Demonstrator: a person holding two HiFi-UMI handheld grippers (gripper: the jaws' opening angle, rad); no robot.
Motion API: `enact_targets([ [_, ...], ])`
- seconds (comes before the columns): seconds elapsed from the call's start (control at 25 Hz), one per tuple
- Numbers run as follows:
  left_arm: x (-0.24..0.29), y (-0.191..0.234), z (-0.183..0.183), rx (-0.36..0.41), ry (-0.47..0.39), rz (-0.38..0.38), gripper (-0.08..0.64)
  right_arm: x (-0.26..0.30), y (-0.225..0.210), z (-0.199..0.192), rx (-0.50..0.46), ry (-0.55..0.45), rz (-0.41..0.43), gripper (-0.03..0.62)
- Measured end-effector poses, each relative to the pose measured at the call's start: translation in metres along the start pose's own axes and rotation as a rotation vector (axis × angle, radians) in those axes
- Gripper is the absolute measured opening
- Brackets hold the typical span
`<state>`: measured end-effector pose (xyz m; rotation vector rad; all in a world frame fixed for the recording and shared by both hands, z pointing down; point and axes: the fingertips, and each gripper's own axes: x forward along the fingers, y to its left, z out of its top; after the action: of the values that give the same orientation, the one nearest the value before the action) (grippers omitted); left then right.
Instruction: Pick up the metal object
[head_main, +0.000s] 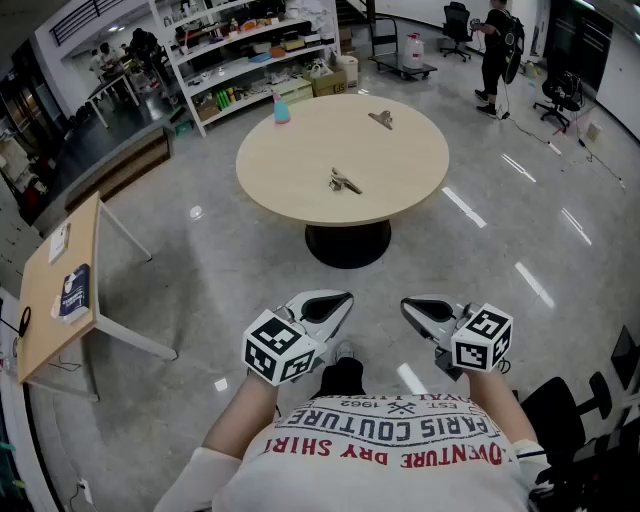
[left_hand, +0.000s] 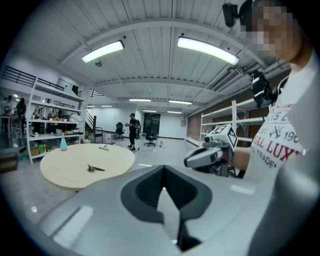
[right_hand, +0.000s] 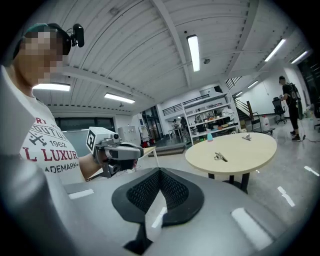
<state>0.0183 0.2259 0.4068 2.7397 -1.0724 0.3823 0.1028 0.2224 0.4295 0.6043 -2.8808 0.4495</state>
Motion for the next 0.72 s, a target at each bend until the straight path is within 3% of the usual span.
enact_targets([
  [0.16, 0.043, 0.061, 0.003, 0.057, 0.031, 0.013, 0.003, 0.036, -0.059, 0.015, -0.009, -0.006, -0.014, 0.0],
  [0.4, 0.107, 0.173, 0.02, 0.063, 0.061, -0.016, 0.003, 0.108, -0.162, 0.058, 0.008, -0.003, -0.044, 0.0],
  [0.72, 0.152, 0.325, 0.068, 0.029, 0.024, -0.014, 0.003, 0.204, -0.263, 0.138, -0.061, -0.027, -0.07, 0.0],
])
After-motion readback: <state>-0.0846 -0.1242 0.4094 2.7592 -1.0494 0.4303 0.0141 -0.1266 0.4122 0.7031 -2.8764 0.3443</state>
